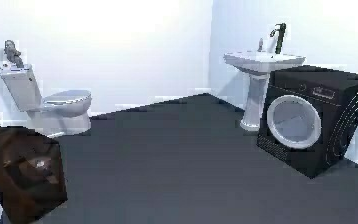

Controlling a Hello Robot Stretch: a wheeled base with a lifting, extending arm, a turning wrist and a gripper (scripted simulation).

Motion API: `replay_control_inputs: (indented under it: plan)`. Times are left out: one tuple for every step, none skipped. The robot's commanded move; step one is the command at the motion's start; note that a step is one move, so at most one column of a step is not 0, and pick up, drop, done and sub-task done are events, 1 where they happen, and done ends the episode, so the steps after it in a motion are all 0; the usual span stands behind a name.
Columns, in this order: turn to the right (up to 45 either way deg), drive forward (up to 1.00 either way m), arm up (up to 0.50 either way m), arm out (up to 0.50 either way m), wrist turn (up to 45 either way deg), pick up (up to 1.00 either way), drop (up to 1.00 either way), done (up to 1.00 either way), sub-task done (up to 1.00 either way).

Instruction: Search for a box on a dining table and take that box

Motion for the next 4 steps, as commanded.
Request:
replay_control_inputs:
  plan:
    - [45.0, 0.00, 0.00, 0.00, 0.0, 0.00, 0.00, 0.00, 0.00]
    - [24.0, 0.00, 0.00, 0.00, 0.0, 0.00, 0.00, 0.00, 0.00]
    - [0.0, 1.00, 0.00, 0.00, 0.0, 0.00, 0.00, 0.00, 0.00]
    - [3.0, 0.00, 0.00, 0.00, 0.0, 0.00, 0.00, 0.00, 0.00]
